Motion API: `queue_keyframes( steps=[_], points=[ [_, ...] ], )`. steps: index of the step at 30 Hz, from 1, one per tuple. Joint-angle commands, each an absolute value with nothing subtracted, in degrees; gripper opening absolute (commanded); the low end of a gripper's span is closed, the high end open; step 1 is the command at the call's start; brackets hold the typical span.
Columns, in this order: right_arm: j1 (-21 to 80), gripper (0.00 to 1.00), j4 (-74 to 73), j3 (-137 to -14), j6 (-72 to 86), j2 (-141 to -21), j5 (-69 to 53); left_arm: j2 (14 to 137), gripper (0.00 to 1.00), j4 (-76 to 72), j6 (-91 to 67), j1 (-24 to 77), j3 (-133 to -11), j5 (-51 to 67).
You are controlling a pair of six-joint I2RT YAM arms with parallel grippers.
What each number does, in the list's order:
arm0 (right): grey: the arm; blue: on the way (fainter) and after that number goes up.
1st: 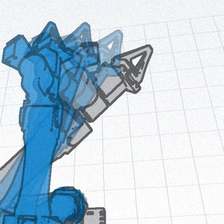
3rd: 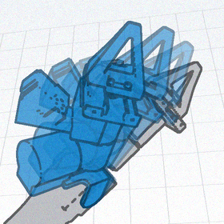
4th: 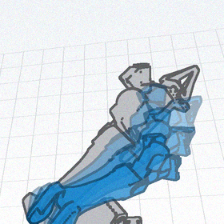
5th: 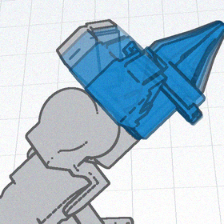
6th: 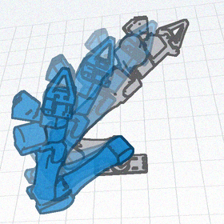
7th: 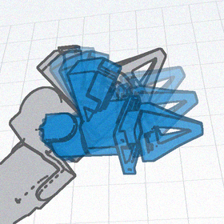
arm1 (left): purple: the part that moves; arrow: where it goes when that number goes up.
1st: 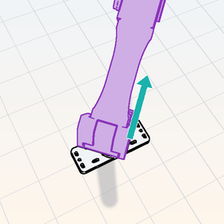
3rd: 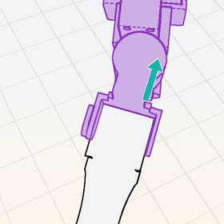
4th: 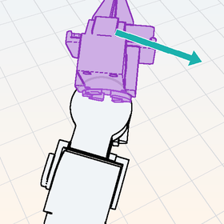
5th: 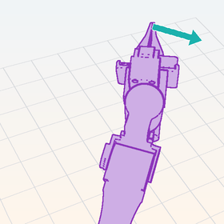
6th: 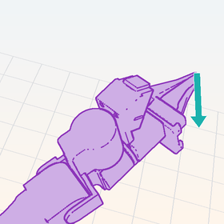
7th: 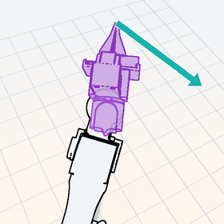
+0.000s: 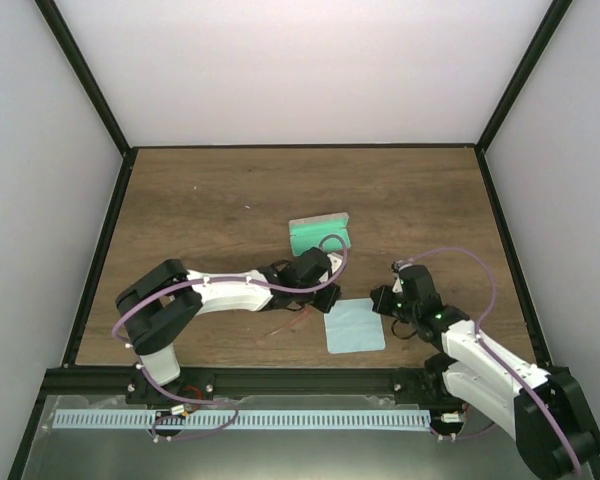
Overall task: Organize the sunglasses
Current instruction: Move the glasses cleaning cloth to the center of the board.
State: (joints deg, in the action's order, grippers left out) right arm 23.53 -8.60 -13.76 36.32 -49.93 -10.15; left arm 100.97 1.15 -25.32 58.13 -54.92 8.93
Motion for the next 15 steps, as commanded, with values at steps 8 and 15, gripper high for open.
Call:
queue_keyframes(
  steps=[8, 15],
  points=[
    [28.9, 0.03, -8.0, -13.4, 40.2, -55.4, -5.0, 106.4, 0.06, 0.8, -26.1, 58.3, -56.6, 11.3],
    [29.0, 0.03, -8.1, -16.3, 39.0, -61.3, -2.8, 107.7, 0.06, 2.7, -26.6, 58.2, -57.1, 9.6]
  ],
)
